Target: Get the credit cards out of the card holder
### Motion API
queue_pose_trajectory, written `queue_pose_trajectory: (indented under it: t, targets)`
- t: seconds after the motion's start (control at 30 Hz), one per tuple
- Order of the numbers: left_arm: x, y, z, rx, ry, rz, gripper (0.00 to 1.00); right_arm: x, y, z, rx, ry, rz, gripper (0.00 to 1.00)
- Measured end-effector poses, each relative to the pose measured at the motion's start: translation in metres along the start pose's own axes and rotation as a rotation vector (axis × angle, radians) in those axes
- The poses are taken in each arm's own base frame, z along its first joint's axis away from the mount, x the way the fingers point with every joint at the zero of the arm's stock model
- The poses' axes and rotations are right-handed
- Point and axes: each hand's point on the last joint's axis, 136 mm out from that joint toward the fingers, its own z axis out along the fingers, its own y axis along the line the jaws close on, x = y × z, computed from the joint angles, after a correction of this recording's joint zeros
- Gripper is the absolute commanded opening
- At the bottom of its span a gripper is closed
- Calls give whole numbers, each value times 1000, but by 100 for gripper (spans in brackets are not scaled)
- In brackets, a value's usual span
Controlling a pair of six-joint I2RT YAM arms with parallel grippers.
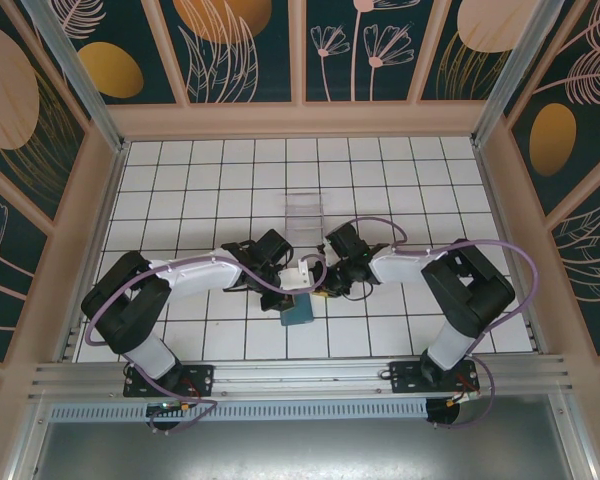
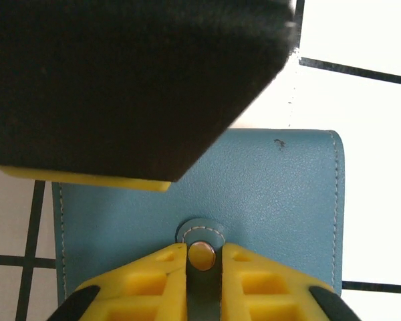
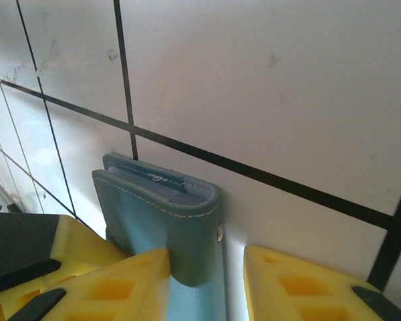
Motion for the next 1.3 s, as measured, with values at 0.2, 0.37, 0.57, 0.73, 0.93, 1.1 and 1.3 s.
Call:
queue_pose_trajectory:
  t: [0.2, 0.37, 0.57, 0.73, 0.93, 1.1, 1.3]
  targets:
    - [0, 0, -1, -9, -13, 6, 9, -1, 3, 1, -23, -2, -2, 20]
    - [1, 1, -3, -33, -26, 15, 7, -1, 3, 0, -26, -5, -3, 13]
    - [0, 4, -11, -83, -56, 26, 2, -3, 5, -1, -30, -12, -2, 2]
    - [-4, 6, -22, -128, -93, 28, 0, -6, -1, -7, -20, -38, 8, 0]
    - [-8, 8, -30, -171, -133, 21, 8, -7, -6, -12, -7, -53, 21, 0]
    - [-12, 18, -38, -235, -155, -33, 35, -10, -8, -18, 10, -74, 25, 1]
    - [-23, 42, -55, -359, -203, -225, 52, -9, -14, -21, 42, -82, 35, 12]
